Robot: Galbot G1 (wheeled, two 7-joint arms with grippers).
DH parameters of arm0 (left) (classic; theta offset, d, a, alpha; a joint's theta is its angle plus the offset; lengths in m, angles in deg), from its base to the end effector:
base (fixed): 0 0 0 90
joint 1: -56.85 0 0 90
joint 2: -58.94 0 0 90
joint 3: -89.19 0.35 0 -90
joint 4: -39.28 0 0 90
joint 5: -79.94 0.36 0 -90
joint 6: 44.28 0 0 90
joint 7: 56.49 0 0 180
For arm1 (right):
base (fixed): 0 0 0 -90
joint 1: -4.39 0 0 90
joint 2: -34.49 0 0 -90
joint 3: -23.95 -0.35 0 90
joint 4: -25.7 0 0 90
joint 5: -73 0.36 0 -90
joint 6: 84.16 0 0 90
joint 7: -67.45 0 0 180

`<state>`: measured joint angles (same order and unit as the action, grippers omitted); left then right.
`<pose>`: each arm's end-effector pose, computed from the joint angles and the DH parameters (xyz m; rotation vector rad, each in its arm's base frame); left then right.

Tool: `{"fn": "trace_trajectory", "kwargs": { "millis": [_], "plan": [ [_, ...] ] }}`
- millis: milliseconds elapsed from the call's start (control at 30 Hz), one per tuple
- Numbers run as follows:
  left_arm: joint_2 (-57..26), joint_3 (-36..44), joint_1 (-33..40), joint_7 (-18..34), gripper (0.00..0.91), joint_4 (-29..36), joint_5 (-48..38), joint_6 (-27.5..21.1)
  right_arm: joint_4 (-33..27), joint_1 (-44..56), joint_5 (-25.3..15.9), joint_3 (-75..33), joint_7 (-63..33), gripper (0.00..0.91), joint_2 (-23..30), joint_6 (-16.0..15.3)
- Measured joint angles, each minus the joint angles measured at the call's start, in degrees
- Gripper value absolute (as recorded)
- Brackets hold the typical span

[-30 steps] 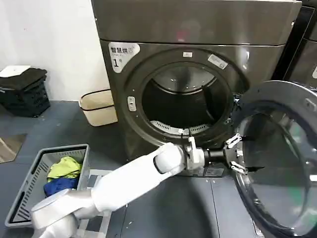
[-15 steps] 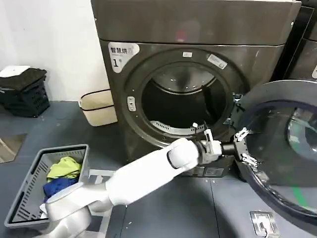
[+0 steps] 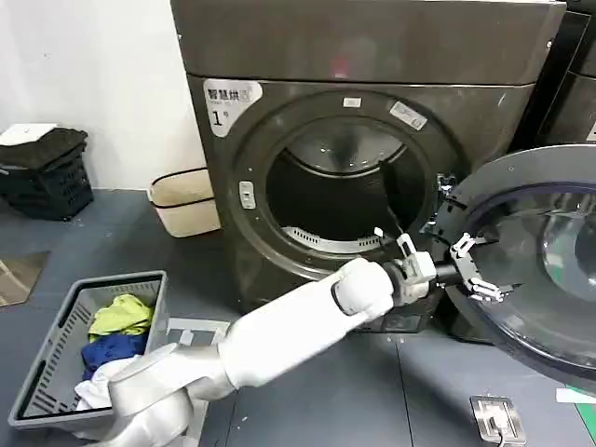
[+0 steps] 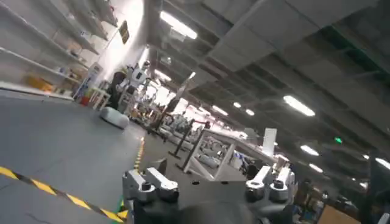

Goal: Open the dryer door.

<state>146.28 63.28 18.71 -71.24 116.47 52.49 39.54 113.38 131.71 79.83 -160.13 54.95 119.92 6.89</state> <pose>0.4439 -0.2955 -0.1536 1.7465 2.3380 0.4179 -0.2233 -0.3867 -0.2508 -2.2248 -1.6994 0.6639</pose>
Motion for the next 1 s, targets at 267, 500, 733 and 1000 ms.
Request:
{"fn": "trace_trajectory", "kwargs": {
  "millis": [267,500,733,1000],
  "plan": [
    [0.6,-1.4,-1.1,2.6,0.907,1.1,-7.1,-4.0,-2.5,0.6,-0.2,-1.0,-1.2,0.907,-1.8,-0.2],
    [-0.7,-3.3,-1.4,4.1,0.907,4.8,-19.3,-9.7,-6.7,1.2,-0.9,-1.2,-2.1,0.907,-5.2,-1.2],
    [-5.4,-4.3,-2.7,5.8,0.907,11.3,-26.9,-15.4,-11.4,1.4,-2.5,-1.3,-1.1,0.907,-9.3,-1.0],
    [-16.9,-4.7,-5.1,8.9,0.907,22.2,-29.1,-17.2,-13.1,0.3,-3.7,0.0,0.3,0.907,-13.3,-1.1]
  ]
}}
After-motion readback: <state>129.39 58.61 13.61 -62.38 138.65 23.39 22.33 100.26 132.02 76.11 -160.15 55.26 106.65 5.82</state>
